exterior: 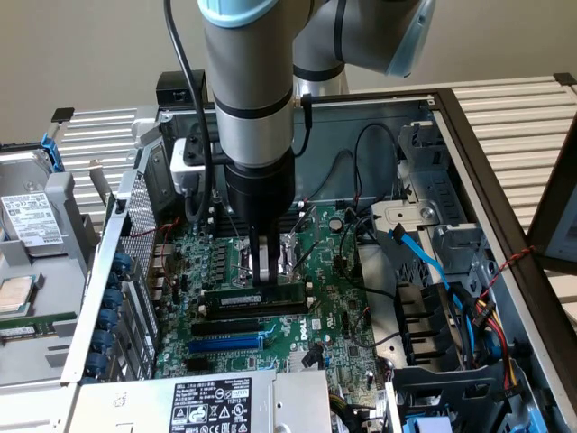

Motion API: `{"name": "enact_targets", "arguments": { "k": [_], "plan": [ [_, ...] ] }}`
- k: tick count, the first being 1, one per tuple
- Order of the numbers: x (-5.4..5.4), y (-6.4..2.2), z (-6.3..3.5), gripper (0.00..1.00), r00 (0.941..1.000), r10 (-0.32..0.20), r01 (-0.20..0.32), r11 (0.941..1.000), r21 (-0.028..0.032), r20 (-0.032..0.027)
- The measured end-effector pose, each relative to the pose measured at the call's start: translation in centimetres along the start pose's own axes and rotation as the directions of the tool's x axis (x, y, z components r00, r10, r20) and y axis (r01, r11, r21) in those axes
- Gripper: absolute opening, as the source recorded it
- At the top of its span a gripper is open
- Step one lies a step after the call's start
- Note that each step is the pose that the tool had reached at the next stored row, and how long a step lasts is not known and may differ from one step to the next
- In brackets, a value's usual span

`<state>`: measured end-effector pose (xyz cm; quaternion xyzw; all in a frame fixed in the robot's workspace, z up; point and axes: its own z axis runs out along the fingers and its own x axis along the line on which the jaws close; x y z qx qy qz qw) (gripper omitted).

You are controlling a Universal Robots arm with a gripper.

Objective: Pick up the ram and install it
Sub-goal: 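Insert the ram into the slot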

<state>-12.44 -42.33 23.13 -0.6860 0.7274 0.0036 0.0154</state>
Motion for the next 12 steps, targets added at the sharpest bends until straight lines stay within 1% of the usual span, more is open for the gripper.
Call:
{"name": "enact_targets", "arguments": {
  "k": [6, 7, 9, 12],
  "plan": [
    [0.00, 0.00, 0.07, 0.13, 1.0000, 0.000, 0.000, 1.0000, 0.0002, -0.0001],
    [0.00, -0.01, 0.08, 0.13, 1.0000, 0.000, 0.000, 1.0000, -0.0006, -0.0001],
    [0.00, -0.02, 0.08, 0.13, 1.0000, 0.000, 0.000, 1.0000, -0.0050, -0.0002],
    [0.00, -0.01, 0.07, 0.13, 1.0000, 0.000, 0.000, 1.0000, -0.0060, -0.0004]
  ]
}}
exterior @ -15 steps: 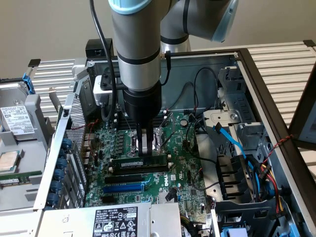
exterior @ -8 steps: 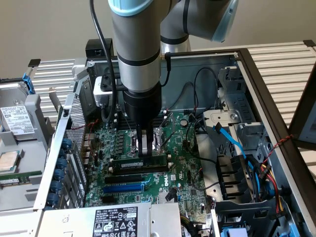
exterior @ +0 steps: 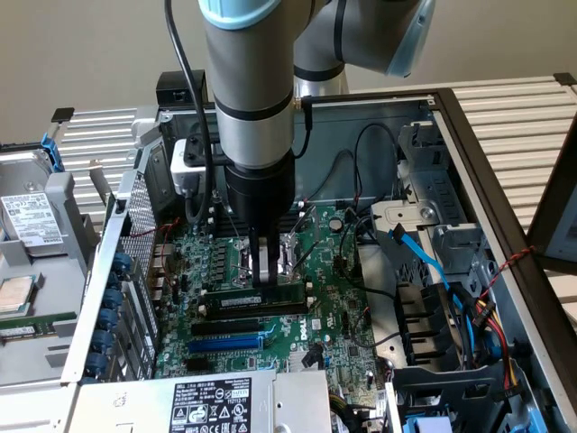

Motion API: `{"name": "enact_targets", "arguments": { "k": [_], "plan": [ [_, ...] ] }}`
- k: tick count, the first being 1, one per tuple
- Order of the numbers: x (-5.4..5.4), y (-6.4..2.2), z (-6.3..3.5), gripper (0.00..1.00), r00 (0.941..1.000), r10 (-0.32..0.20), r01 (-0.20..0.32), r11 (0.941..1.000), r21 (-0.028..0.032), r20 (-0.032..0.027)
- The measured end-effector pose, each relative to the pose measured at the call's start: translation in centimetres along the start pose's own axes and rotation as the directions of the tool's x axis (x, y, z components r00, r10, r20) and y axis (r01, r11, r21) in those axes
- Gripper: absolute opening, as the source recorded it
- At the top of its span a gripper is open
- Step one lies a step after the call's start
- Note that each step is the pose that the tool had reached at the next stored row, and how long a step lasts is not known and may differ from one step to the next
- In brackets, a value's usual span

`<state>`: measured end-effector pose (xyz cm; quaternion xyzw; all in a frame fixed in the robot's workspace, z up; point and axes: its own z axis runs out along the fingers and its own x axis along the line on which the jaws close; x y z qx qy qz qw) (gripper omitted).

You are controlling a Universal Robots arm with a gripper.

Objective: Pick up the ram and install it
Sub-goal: 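Insert the ram into the slot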

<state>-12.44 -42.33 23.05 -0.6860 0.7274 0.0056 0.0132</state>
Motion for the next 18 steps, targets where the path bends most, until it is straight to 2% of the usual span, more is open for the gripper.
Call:
{"name": "enact_targets", "arguments": {
  "k": [13, 14, 15, 16, 17, 18],
  "plan": [
    [0.00, 0.00, 0.00, 0.13, 1.0000, 0.000, 0.000, 1.0000, 0.0000, 0.0000],
    [0.00, 0.04, -0.01, 0.13, 1.0000, 0.001, -0.001, 1.0000, -0.0017, 0.0002],
    [0.00, 0.03, 0.00, 0.14, 1.0000, 0.001, -0.001, 1.0000, -0.0003, 0.0001],
    [0.00, 0.02, 0.00, 0.20, 1.0000, 0.000, 0.000, 1.0000, 0.0000, 0.0000],
    [0.00, 0.01, 0.00, 0.20, 1.0000, 0.000, 0.000, 1.0000, 0.0000, 0.0000],
    [0.00, 0.01, 0.00, 0.27, 1.0000, 0.000, 0.000, 1.0000, 0.0000, 0.0000]
  ]
}}
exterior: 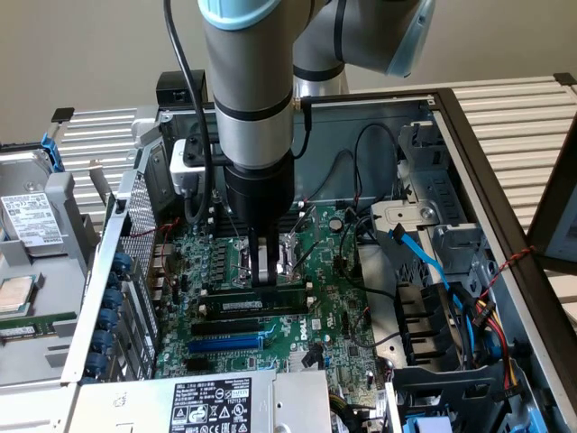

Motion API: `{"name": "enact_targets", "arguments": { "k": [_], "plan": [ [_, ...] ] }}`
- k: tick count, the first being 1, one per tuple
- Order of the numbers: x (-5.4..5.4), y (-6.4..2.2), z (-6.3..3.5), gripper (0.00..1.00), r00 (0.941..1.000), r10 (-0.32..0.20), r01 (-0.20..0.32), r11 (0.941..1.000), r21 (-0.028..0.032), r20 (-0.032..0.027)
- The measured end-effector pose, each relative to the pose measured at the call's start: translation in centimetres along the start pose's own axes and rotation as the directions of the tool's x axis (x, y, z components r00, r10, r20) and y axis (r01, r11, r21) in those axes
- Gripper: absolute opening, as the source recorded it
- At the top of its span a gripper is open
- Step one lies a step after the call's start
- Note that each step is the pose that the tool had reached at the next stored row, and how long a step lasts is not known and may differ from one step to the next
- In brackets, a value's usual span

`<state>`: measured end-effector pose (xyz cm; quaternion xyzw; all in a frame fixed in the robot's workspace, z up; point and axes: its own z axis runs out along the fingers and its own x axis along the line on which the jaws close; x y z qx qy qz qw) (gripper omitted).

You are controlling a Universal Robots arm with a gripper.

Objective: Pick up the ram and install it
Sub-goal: 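Insert the ram into the slot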

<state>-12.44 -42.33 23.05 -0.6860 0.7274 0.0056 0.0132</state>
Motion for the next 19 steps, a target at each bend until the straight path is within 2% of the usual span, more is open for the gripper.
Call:
{"name": "enact_targets", "arguments": {
  "k": [7, 13, 19],
  "plan": [
    [0.0, -0.01, -0.03, 0.27, 1.0000, 0.000, 0.000, 1.0000, 0.0000, 0.0000],
    [-0.1, -0.25, -1.44, 0.27, 1.0000, 0.000, 0.000, 1.0000, -0.0023, -0.0002],
    [-0.1, -0.43, -1.63, 0.27, 1.0000, 0.000, 0.000, 1.0000, -0.0048, -0.0001]
  ]
}}
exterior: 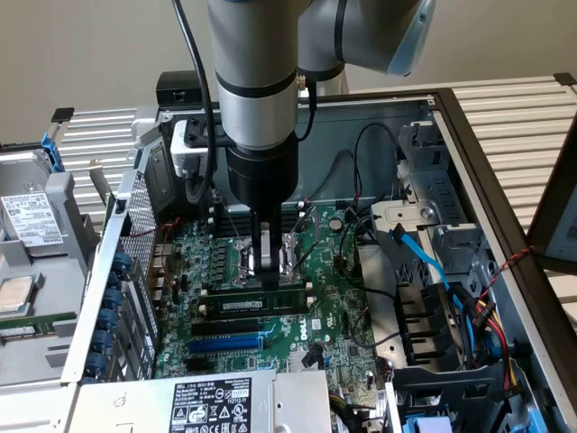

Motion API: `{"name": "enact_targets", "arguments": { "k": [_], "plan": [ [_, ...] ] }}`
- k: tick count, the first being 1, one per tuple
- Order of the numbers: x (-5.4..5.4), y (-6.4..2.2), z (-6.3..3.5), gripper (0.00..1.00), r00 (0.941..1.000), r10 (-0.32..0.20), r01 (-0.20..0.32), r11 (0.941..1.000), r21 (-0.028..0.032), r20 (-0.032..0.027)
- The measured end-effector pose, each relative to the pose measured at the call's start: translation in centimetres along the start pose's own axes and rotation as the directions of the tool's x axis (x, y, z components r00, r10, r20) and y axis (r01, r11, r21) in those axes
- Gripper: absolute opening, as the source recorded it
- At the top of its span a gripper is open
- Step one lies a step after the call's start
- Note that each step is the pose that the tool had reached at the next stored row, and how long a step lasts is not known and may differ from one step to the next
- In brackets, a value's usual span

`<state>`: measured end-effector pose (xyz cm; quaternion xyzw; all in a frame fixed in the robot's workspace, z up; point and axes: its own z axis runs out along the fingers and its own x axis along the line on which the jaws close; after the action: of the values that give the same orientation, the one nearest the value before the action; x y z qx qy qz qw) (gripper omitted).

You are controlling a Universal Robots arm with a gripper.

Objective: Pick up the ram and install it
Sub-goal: 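Insert the ram into the slot, then press down the ram until it locks into place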

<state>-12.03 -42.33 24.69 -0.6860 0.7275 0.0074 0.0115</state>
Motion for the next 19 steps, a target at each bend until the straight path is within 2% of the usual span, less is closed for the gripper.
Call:
{"name": "enact_targets", "arguments": {
  "k": [16, 18, 19],
  "plan": [
    [0.00, 0.00, -0.01, 0.27, 1.0000, 0.000, 0.000, 1.0000, -0.0008, 0.0006],
    [0.00, 0.00, -0.01, 0.25, 1.0000, 0.000, 0.000, 1.0000, -0.0009, 0.0008],
    [0.00, 0.00, -0.01, 0.18, 1.0000, 0.000, 0.000, 1.0000, -0.0009, 0.0008]
  ]
}}
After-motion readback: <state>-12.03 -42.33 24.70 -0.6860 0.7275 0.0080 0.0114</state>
